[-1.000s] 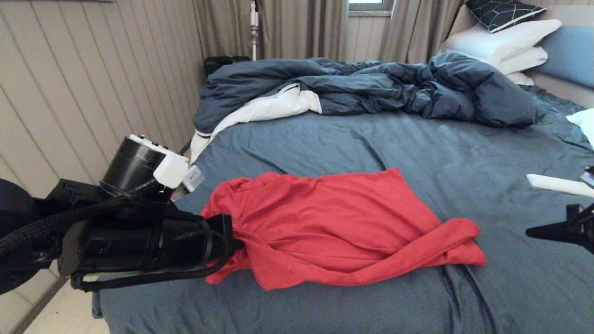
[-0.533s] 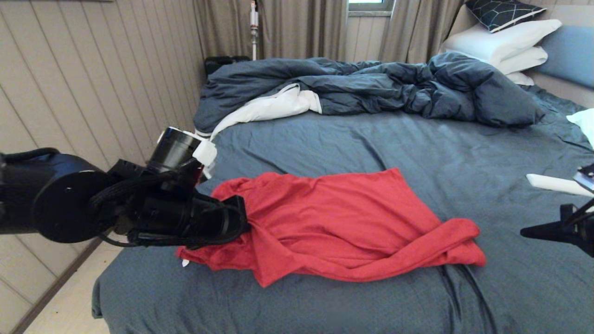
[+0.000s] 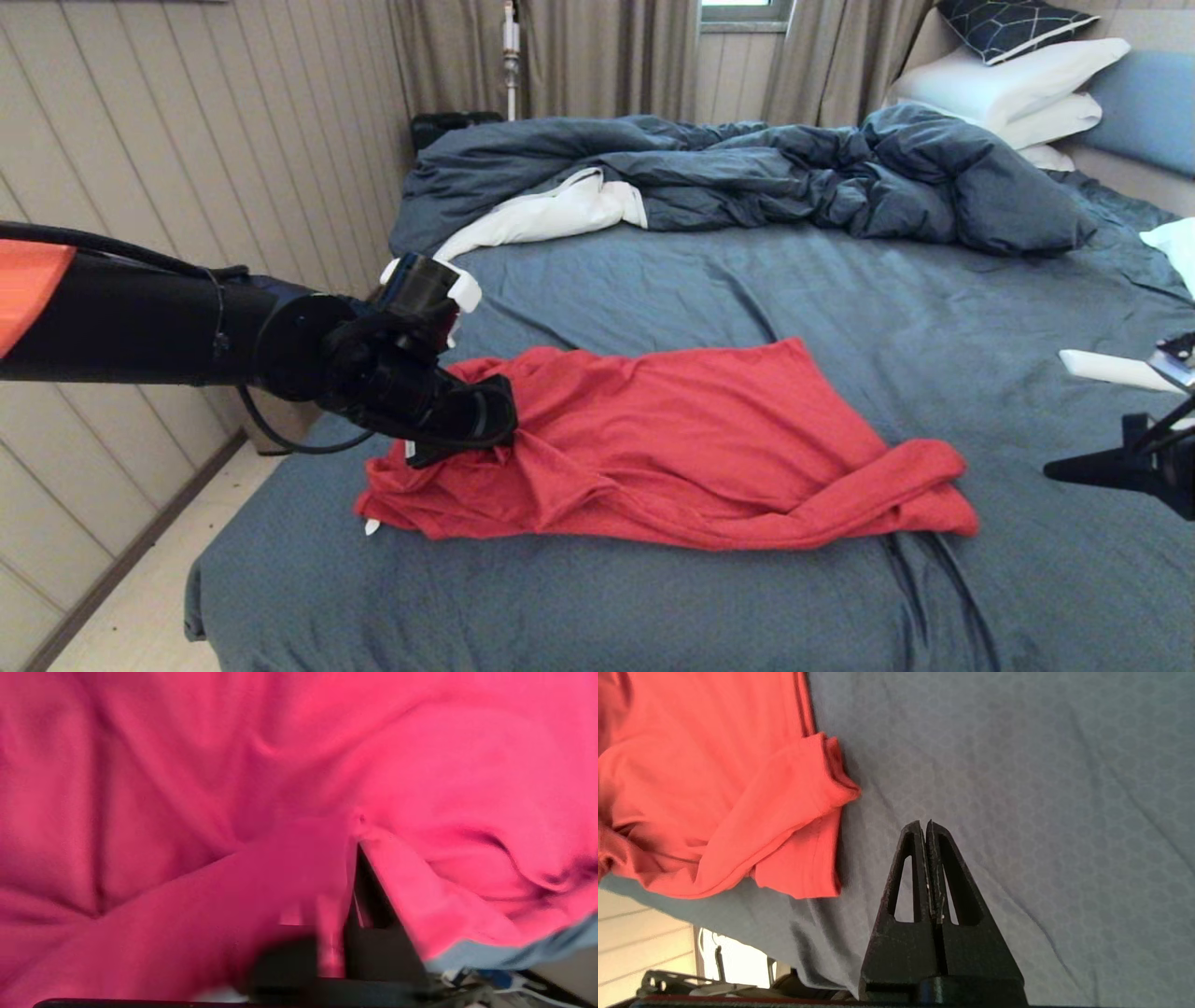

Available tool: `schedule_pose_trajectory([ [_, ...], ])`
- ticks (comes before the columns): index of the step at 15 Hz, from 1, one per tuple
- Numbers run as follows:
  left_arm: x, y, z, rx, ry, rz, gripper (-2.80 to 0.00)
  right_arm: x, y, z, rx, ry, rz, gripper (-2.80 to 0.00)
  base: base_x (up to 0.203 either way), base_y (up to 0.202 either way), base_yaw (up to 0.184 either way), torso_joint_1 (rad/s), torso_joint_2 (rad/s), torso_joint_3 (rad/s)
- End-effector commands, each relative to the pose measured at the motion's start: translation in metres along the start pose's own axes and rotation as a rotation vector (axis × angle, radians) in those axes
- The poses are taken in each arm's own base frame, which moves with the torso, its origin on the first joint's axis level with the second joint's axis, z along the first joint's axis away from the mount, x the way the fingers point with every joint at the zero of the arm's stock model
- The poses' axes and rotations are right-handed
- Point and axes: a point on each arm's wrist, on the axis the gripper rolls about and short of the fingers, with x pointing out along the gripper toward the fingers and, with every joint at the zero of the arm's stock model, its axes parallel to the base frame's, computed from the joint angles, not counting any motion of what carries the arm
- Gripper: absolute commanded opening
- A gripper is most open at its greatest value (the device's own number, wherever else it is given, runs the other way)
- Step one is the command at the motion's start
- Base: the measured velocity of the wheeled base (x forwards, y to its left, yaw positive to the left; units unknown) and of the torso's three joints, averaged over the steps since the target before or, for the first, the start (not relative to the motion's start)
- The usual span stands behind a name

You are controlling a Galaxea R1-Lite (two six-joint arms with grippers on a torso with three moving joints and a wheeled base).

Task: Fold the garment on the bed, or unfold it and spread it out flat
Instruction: Fold the red T-shirt

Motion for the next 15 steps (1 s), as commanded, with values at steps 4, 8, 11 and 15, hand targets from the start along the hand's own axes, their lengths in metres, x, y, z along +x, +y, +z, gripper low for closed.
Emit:
schedule_pose_trajectory([
  [4, -0.001, 0.006, 0.003, -0.013, 0.011, 0.017, 0.0, 0.002, -0.001, -0.002, 0.006, 0.005, 0.005, -2.8, 0.0, 0.0, 0.0, 0.0, 0.0, 0.0],
  [8, -0.046, -0.002, 0.004, 0.0, -0.07, -0.048, 0.0, 0.0, 0.001, -0.002, 0.001, -0.001, 0.005, -2.8, 0.0, 0.0, 0.0, 0.0, 0.0, 0.0],
  [11, -0.078, -0.005, 0.002, 0.009, -0.122, -0.085, 0.0, -0.003, 0.003, -0.003, -0.003, -0.005, 0.003, -2.8, 0.0, 0.0, 0.0, 0.0, 0.0, 0.0],
  [15, -0.12, 0.02, -0.028, 0.009, -0.072, -0.019, 0.0, -0.018, 0.021, -0.019, -0.024, -0.014, -0.011, -2.8, 0.0, 0.0, 0.0, 0.0, 0.0, 0.0],
])
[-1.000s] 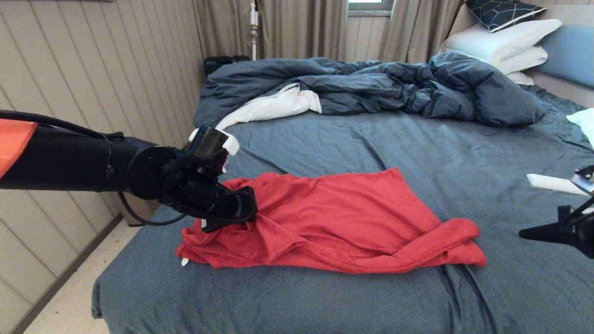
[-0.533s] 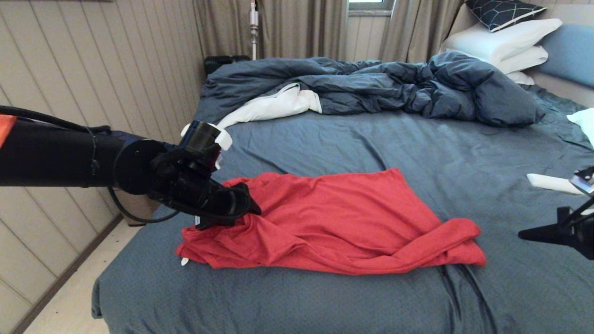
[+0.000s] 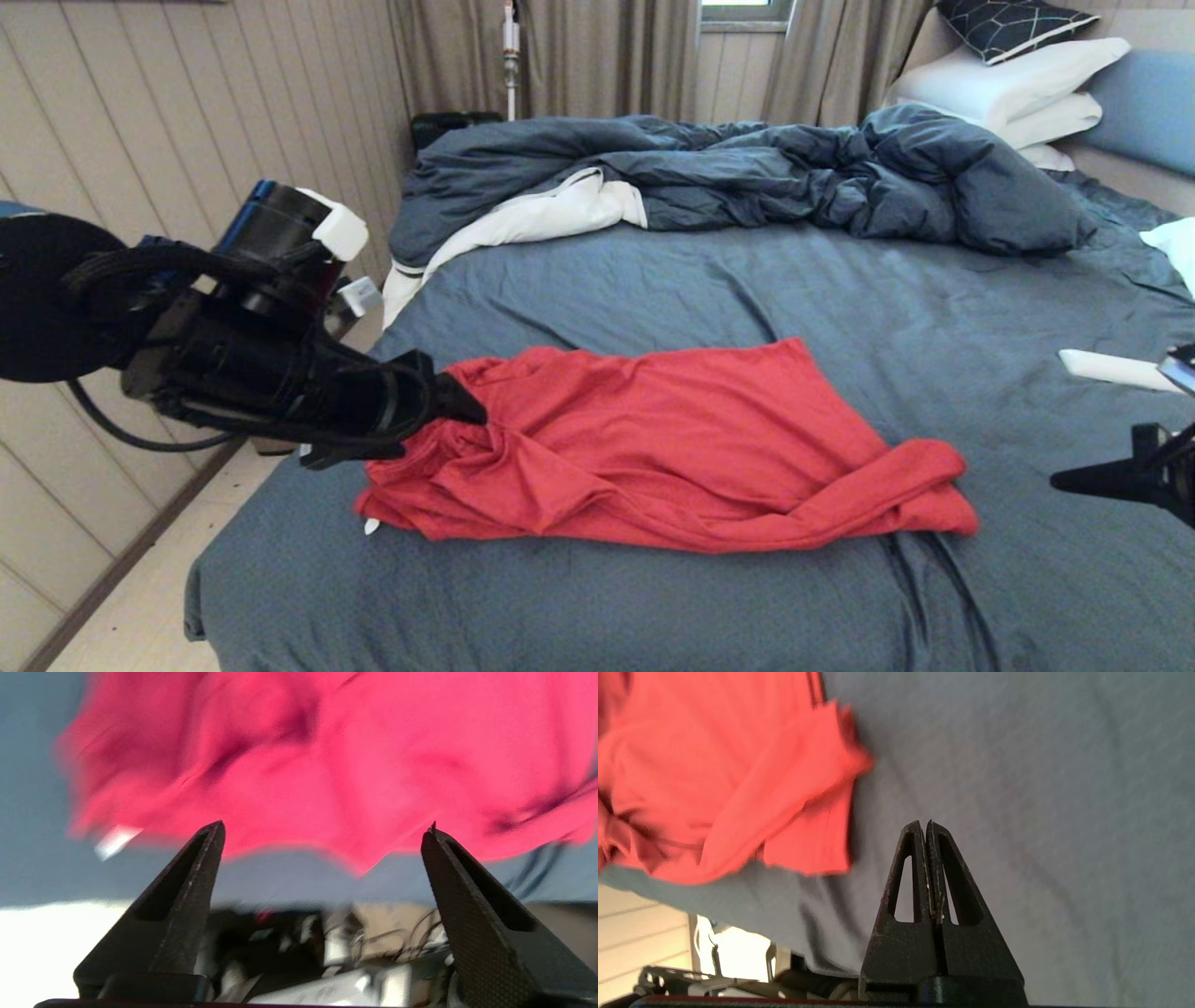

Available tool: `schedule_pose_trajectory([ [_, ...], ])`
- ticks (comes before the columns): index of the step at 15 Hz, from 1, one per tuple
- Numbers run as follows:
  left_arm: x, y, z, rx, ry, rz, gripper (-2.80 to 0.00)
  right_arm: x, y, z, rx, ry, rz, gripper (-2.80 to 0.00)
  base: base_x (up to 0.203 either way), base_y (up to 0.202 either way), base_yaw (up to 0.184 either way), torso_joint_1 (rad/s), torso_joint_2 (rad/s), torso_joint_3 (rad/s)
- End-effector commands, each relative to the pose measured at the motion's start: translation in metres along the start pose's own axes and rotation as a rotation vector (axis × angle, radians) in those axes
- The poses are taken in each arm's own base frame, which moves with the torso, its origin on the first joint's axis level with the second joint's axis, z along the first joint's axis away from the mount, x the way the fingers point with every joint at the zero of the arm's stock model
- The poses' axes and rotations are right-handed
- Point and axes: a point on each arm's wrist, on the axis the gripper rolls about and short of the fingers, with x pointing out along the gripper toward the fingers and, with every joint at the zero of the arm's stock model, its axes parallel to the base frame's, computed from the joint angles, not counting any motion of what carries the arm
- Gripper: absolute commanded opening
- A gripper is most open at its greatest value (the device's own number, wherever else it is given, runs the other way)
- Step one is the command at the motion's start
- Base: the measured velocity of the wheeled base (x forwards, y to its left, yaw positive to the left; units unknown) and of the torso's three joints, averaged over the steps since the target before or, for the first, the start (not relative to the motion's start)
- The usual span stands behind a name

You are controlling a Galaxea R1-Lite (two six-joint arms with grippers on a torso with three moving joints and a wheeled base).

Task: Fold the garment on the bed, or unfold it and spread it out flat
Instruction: Fold the red T-shirt

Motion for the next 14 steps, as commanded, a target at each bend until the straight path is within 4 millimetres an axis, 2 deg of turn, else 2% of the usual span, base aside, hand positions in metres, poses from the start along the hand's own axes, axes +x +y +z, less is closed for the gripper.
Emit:
schedule_pose_trajectory([
  [1, -0.03, 0.014, -0.016, -0.002, -0.031, -0.007, 0.0, -0.011, 0.012, -0.008, -0.028, -0.025, -0.001, -2.8, 0.0, 0.0, 0.0, 0.0, 0.0, 0.0],
  [2, -0.04, 0.024, -0.028, 0.011, -0.031, 0.003, -2.8, -0.015, 0.017, -0.01, -0.042, -0.033, -0.003, -2.8, 0.0, 0.0, 0.0, 0.0, 0.0, 0.0],
  [5, -0.061, 0.055, -0.062, 0.143, -0.038, 0.058, -2.8, -0.019, 0.03, -0.016, -0.074, -0.031, 0.013, -2.8, 0.0, 0.0, 0.0, 0.0, 0.0, 0.0],
  [8, -0.054, 0.088, -0.093, 0.286, -0.035, 0.23, -2.8, -0.015, 0.041, -0.027, -0.081, 0.024, 0.015, -2.8, 0.0, 0.0, 0.0, 0.0, 0.0, 0.0],
  [10, -0.045, 0.103, -0.099, 0.277, -0.127, 0.297, -2.8, -0.015, 0.048, -0.032, -0.105, 0.039, -0.021, -2.8, 0.0, 0.0, 0.0, 0.0, 0.0, 0.0],
  [12, -0.045, 0.113, -0.106, 0.251, -0.207, 0.319, -2.8, -0.019, 0.057, -0.034, -0.119, 0.028, -0.045, -2.8, 0.0, 0.0, 0.0, 0.0, 0.0, 0.0],
  [14, -0.047, 0.114, -0.107, 0.226, -0.224, 0.316, -2.8, -0.022, 0.061, -0.036, -0.138, 0.013, -0.048, -2.8, 0.0, 0.0, 0.0, 0.0, 0.0, 0.0],
])
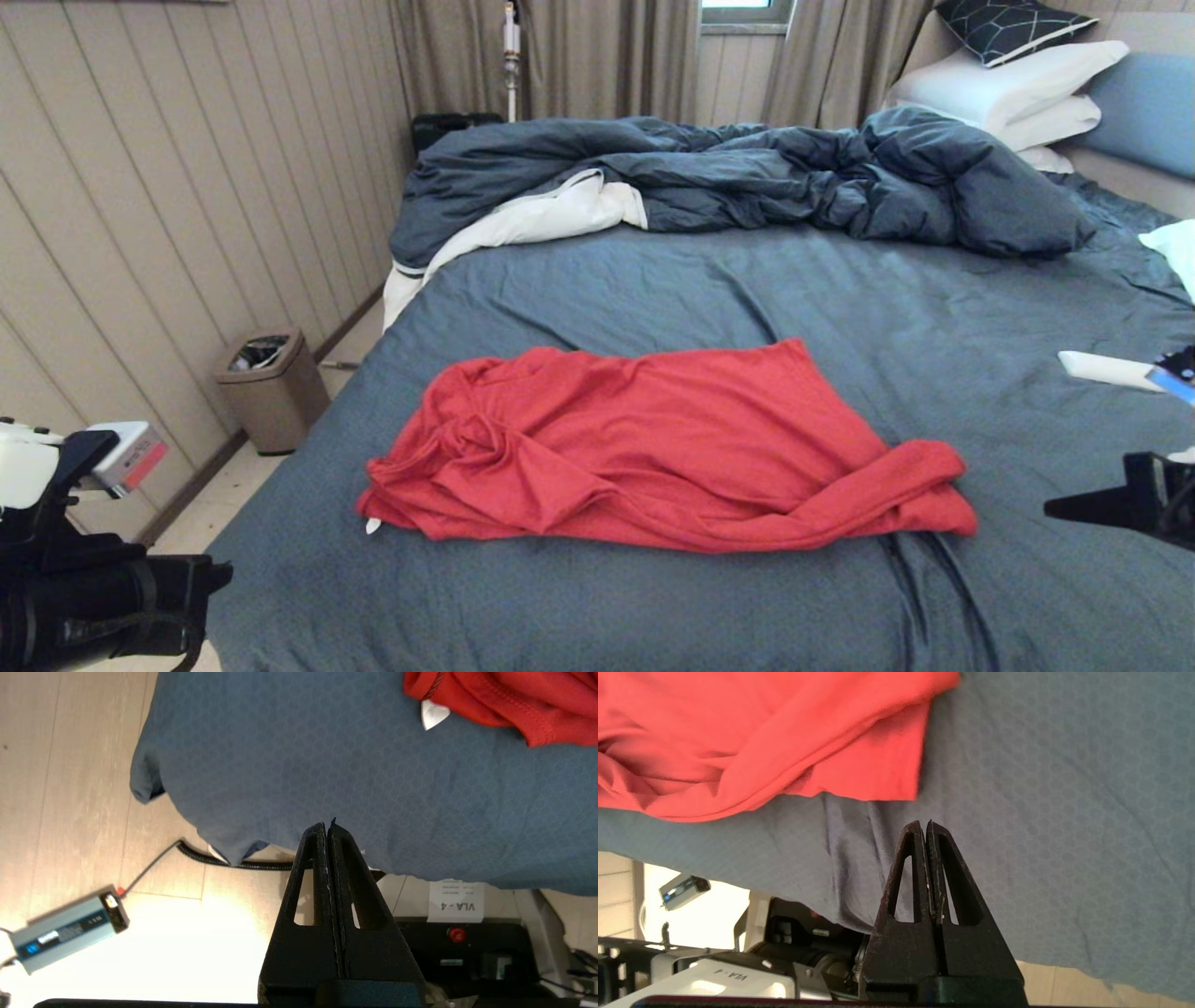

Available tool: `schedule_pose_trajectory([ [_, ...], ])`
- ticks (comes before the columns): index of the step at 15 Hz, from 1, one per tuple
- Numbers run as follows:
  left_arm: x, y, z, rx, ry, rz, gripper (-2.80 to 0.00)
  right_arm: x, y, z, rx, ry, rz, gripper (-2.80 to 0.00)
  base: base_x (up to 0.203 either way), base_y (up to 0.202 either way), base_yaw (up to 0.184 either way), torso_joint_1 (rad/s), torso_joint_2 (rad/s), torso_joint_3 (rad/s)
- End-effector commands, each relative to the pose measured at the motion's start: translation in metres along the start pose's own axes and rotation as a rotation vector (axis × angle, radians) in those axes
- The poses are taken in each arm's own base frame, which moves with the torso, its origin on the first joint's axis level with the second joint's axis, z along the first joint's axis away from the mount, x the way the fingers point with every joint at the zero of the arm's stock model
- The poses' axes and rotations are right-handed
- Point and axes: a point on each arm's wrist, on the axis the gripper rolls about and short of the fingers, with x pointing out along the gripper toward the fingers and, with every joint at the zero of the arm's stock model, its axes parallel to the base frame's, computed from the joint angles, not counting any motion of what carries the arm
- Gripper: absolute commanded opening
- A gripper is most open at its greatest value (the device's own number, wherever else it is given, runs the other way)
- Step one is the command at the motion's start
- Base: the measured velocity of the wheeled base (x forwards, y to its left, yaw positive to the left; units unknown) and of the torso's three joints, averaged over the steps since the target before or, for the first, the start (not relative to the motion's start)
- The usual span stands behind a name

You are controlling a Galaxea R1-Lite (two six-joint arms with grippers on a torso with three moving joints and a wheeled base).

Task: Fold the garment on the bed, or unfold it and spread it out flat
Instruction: Fold the red T-shirt

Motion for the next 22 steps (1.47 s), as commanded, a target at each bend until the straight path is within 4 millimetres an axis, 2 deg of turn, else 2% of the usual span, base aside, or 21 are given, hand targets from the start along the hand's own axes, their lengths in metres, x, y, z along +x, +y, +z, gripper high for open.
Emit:
schedule_pose_trajectory([
  [1, -0.002, 0.002, -0.004, -0.01, -0.005, 0.004, -2.8, -0.006, 0.005, -0.002, -0.021, -0.02, 0.008, -2.8, 0.0, 0.0, 0.0, 0.0, 0.0, 0.0],
  [7, 0.0, 0.002, -0.005, -0.006, 0.007, 0.005, -2.8, -0.004, 0.007, -0.006, -0.054, -0.01, 0.018, -2.8, 0.0, 0.0, 0.0, 0.006, -0.02, -0.017],
  [13, 0.003, 0.0, -0.001, -0.008, 0.008, -0.004, -2.8, -0.004, 0.007, -0.003, -0.054, -0.015, 0.015, -2.8, 0.0, 0.0, 0.0, 0.105, -0.37, -0.284],
  [16, 0.007, 0.0, 0.001, -0.009, 0.012, -0.003, -2.8, 0.0, 0.005, -0.002, -0.045, 0.0, 0.018, -2.8, 0.0, 0.0, 0.0, 0.132, -0.43, -0.258],
  [20, 0.018, -0.002, 0.002, -0.007, 0.062, -0.004, -2.8, 0.007, 0.002, -0.001, -0.036, 0.025, 0.028, -2.8, 0.0, 0.0, 0.0, 0.037, -0.09, -0.053],
  [22, 0.024, -0.005, 0.006, -0.019, 0.103, -0.071, -2.8, 0.015, 0.002, 0.0, -0.028, 0.057, 0.04, -2.8, 0.0, 0.0, 0.0, 0.0, 0.0, 0.0],
])
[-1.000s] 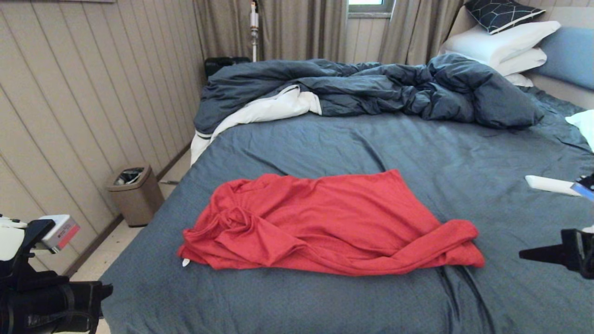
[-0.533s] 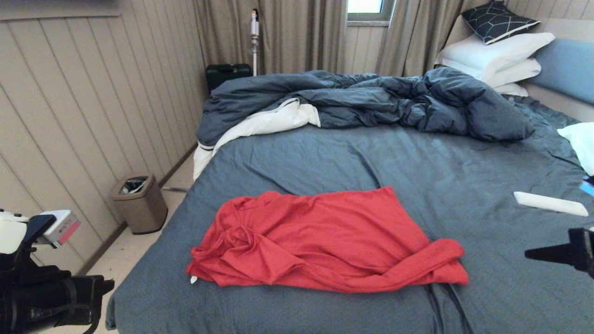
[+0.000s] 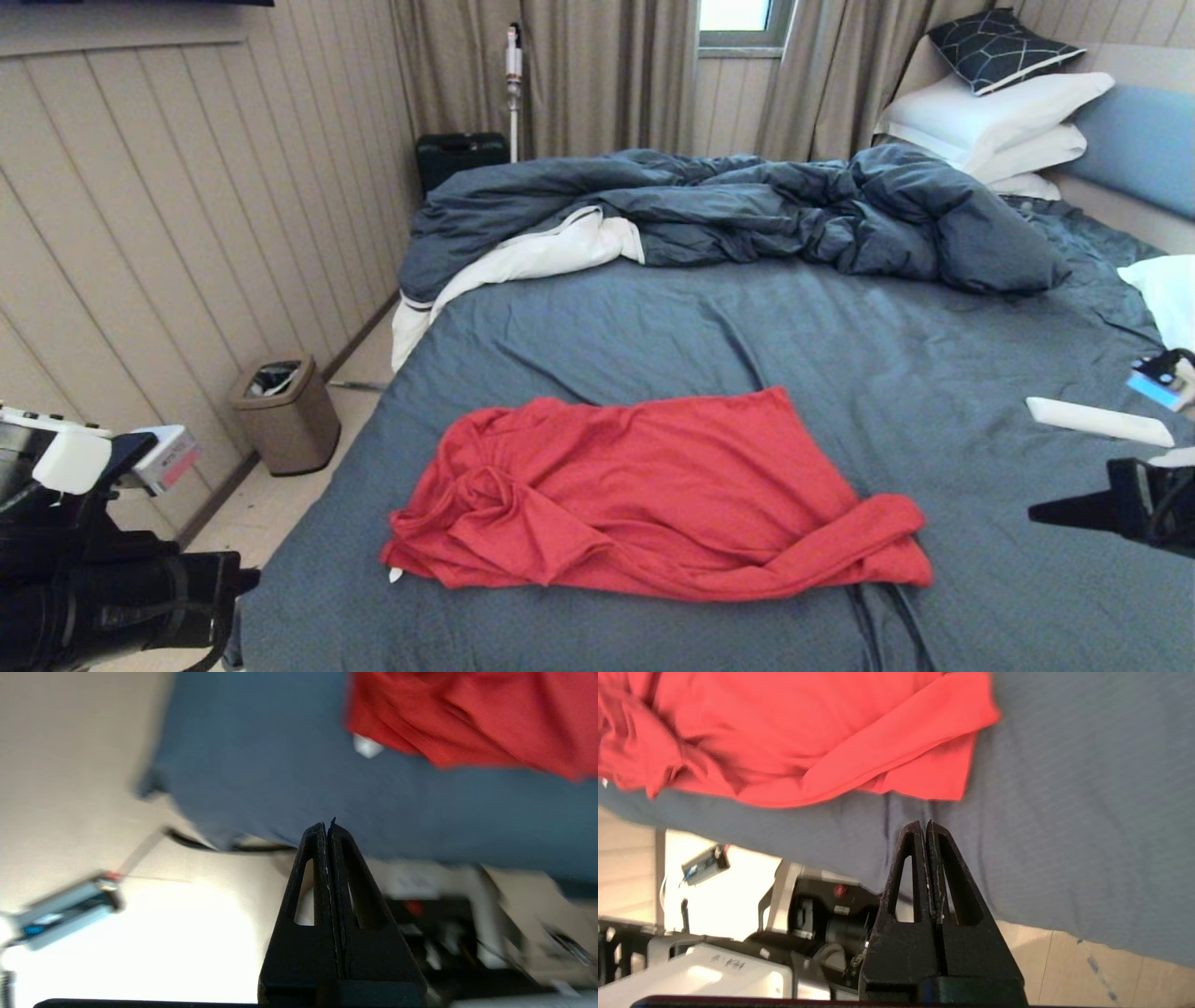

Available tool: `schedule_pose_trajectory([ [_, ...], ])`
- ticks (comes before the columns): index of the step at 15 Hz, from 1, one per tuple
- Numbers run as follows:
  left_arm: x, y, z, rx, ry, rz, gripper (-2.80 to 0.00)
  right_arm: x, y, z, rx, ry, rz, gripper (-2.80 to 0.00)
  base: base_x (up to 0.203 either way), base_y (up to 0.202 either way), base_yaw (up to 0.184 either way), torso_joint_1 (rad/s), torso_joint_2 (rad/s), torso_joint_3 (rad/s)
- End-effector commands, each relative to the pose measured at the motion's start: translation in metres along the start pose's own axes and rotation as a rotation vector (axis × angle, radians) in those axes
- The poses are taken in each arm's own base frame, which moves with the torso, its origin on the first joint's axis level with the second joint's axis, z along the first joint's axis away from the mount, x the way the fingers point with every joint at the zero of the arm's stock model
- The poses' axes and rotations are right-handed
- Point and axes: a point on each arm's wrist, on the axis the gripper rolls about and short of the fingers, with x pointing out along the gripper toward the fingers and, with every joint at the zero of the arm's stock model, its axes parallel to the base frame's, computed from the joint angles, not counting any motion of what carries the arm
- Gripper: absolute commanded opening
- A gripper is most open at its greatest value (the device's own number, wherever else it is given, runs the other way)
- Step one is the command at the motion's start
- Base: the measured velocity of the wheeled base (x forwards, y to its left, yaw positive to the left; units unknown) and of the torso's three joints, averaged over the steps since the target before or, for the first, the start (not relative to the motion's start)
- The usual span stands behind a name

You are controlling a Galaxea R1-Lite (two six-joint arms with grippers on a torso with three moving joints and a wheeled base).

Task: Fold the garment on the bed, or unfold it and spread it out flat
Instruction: Fold the red T-shirt

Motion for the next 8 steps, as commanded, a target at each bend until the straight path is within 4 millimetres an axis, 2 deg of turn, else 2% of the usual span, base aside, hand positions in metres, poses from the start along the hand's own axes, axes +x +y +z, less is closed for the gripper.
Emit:
schedule_pose_trajectory([
  [1, 0.011, -0.003, 0.003, -0.004, 0.059, -0.034, -2.8, 0.011, -0.001, 0.001, 0.007, 0.043, 0.022, -2.8, 0.0, 0.0, 0.0, 0.0, 0.0, 0.0],
  [5, 0.039, -0.021, 0.013, 0.05, 0.165, -0.086, -2.8, 0.032, 0.001, 0.007, 0.005, 0.112, 0.035, -2.8, 0.0, 0.0, 0.0, 0.0, 0.0, 0.0],
  [8, 0.057, -0.049, 0.029, 0.128, 0.188, -0.132, -2.8, 0.043, -0.004, 0.019, 0.003, 0.122, 0.031, -2.8, 0.0, 0.0, 0.0, 0.0, 0.0, 0.0],
])
